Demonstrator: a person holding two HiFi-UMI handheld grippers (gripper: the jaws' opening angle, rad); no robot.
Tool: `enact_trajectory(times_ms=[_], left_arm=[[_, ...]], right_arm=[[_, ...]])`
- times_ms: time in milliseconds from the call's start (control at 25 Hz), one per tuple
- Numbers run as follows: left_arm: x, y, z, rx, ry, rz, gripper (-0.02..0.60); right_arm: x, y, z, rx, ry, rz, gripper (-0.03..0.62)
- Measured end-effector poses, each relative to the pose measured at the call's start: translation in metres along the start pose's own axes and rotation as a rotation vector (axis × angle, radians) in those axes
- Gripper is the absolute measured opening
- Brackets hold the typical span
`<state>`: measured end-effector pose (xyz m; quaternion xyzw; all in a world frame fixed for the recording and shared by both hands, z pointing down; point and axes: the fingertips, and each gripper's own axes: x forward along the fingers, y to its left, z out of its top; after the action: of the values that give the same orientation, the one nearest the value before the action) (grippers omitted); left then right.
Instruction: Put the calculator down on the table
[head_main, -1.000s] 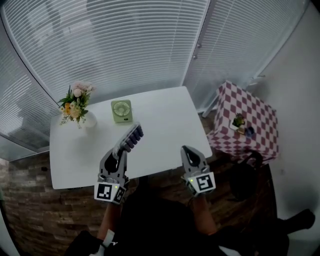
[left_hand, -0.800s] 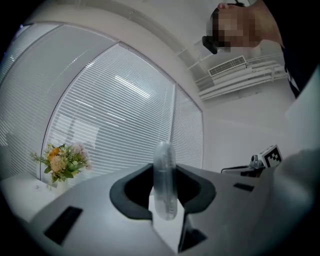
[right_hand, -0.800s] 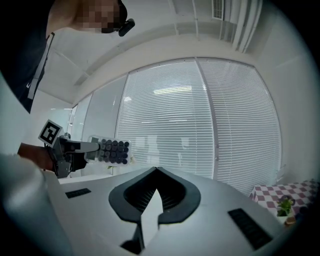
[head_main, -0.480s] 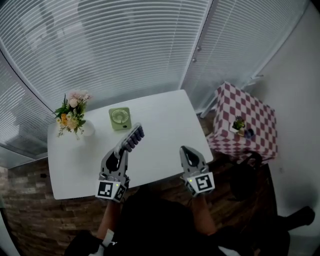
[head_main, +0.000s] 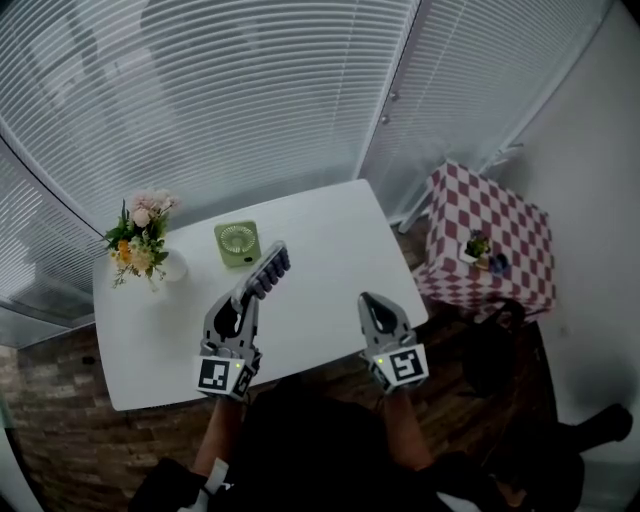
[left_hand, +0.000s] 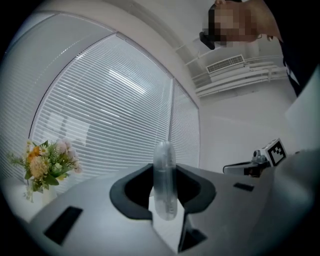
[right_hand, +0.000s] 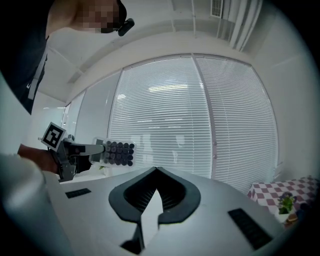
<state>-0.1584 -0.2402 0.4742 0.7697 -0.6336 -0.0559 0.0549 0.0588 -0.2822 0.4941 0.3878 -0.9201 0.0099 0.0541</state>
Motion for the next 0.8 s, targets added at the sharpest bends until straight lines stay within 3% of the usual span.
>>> enact_trajectory(times_ms=[200,280,400,560,720,800], left_arm=[[0.004,0.007,-0.011,0.025,0.042,-0.020,0.099],[0.008,0.009,-0.012,-0.016,0.044,-0.023,0.099],[0.013,0.016,-0.013,-0.165,0.037,-0.029,0.099],[0.016,0.031,-0.019,-0.438,0.007,-0.056,0.098],[0.017,0.041,-0.019,-0.636,-0.023,-0.058,0.099],[0.016,0.044,-0.012,-0.779,-0.057,-0.056,0.098]], right_arm=[[0.004,0.001,-0.002,0.003,0.011,-0.005,0.006],[0.006,0.000,-0.003,0.002,0.012,-0.010,0.006],[0.009,0.000,-0.006,-0.010,0.021,-0.013,0.006],[0.014,0.000,-0.006,-0.012,0.017,-0.013,0.006],[0.019,0.001,-0.005,-0.025,0.019,-0.009,0.006],[0.021,0.002,-0.006,-0.037,0.027,-0.006,0.006]])
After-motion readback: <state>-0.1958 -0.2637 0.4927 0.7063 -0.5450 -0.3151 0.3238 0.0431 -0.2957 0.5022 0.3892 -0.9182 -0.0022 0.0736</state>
